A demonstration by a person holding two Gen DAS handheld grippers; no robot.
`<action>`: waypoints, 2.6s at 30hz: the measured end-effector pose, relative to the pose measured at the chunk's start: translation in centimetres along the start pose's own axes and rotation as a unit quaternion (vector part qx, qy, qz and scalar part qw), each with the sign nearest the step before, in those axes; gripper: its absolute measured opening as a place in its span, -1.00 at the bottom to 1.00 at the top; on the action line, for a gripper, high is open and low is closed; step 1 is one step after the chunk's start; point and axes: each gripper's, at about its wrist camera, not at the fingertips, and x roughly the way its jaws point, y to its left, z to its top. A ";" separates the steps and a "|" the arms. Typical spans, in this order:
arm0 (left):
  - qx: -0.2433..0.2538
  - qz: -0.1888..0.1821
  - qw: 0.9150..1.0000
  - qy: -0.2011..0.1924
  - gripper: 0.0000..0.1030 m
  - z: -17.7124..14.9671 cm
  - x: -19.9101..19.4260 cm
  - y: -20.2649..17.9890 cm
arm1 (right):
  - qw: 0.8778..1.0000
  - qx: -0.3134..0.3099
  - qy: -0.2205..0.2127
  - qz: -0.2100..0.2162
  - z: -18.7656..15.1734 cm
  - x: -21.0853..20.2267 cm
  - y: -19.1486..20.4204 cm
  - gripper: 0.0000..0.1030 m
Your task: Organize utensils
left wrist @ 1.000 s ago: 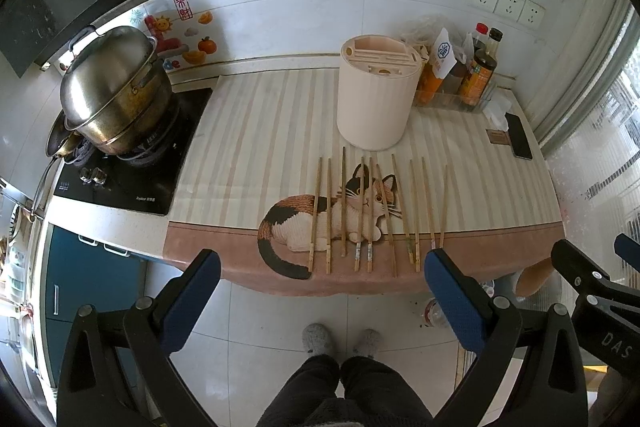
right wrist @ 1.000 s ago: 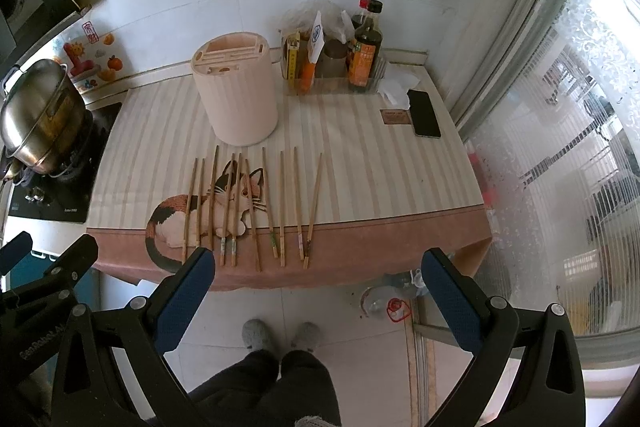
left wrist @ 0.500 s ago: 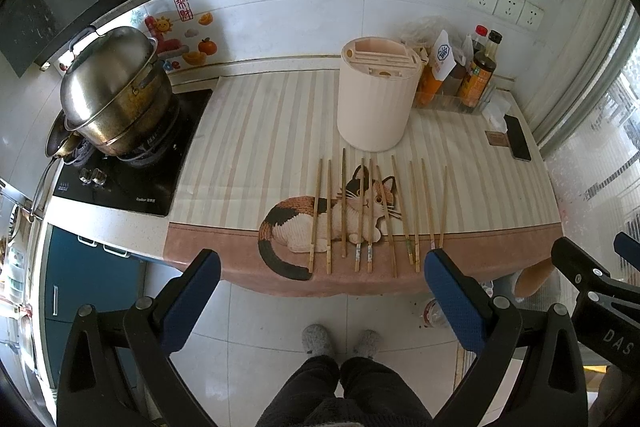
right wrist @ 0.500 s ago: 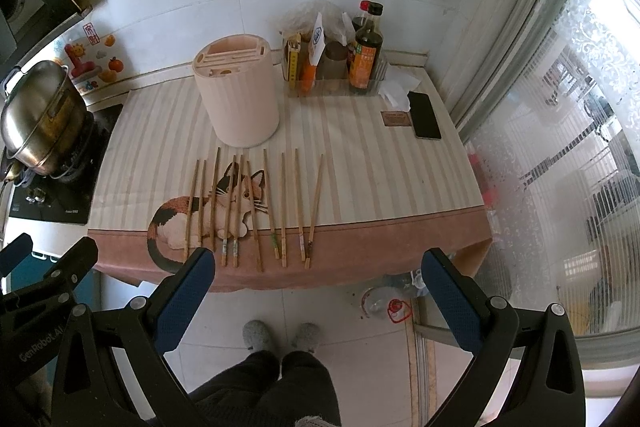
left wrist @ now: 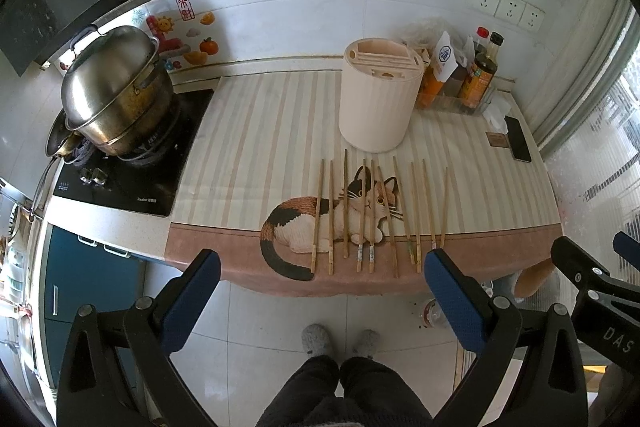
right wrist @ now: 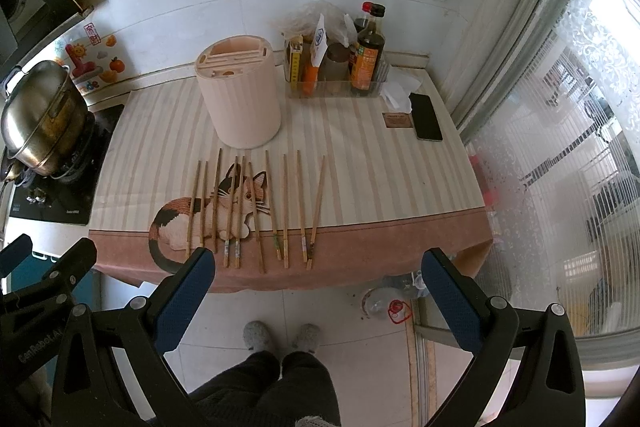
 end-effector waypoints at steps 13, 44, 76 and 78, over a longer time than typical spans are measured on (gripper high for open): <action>-0.001 -0.003 1.000 -0.002 1.00 0.2 -0.2 0.2 | 1.000 -0.001 0.000 0.001 0.1 -0.1 0.0 1.00; 0.011 0.003 0.996 -0.085 1.00 4.0 4.5 2.0 | 0.995 0.070 -0.058 0.041 0.8 1.5 0.1 1.00; 0.008 0.023 0.974 0.224 -0.03 3.8 36.2 1.3 | 0.972 0.084 0.210 0.056 3.3 36.7 -4.6 0.09; 0.014 0.025 0.971 0.235 -0.32 3.5 36.8 1.1 | 0.971 0.076 0.222 0.051 3.5 37.3 -4.2 0.09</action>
